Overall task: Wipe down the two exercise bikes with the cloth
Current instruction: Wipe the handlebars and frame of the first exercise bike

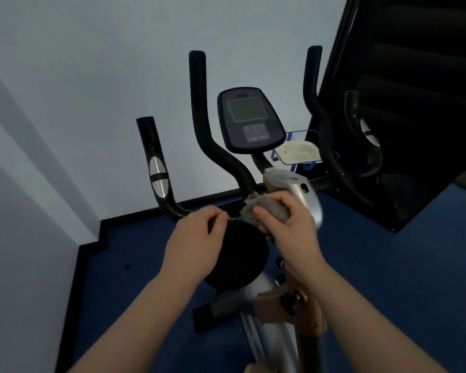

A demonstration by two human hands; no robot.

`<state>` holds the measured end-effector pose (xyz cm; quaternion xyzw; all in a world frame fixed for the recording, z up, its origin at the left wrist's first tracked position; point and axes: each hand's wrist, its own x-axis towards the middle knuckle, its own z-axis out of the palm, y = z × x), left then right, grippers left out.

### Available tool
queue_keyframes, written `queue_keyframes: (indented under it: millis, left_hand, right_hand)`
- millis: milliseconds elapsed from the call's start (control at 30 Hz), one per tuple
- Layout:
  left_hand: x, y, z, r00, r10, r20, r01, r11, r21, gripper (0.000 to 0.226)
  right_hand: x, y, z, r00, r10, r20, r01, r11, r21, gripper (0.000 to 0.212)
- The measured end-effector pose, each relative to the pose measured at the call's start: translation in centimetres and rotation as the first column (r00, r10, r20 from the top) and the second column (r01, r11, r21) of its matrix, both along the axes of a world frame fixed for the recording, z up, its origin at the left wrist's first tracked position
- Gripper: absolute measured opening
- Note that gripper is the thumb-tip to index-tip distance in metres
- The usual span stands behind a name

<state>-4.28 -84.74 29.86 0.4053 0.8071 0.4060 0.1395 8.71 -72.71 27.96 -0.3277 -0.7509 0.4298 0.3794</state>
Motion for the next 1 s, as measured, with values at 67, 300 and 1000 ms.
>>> queue_keyframes:
  millis: [67, 300, 1000]
  left_hand:
    - [0.1, 0.0, 0.0, 0.999, -0.008, -0.036, 0.007, 1.0, -0.027, 0.023]
    - [0.1, 0.2, -0.3, 0.999, -0.005, -0.048, 0.005, 1.0, 0.004, 0.024]
    - [-0.2, 0.0, -0.5, 1.0, -0.012, 0.029, 0.011, 0.999, 0.038, 0.024]
  right_hand:
    - [-0.3, 0.5, 0.2, 1.0, -0.002, 0.001, 0.002, 1.0, -0.016, 0.012]
    - [-1.5, -0.5, -0.5, 0.979, -0.177, -0.098, 0.175, 0.984, -0.033, 0.011]
    - [-3.5, 2.5, 1.8, 0.96, -0.278, 0.044, 0.274, 0.958, 0.082, 0.019]
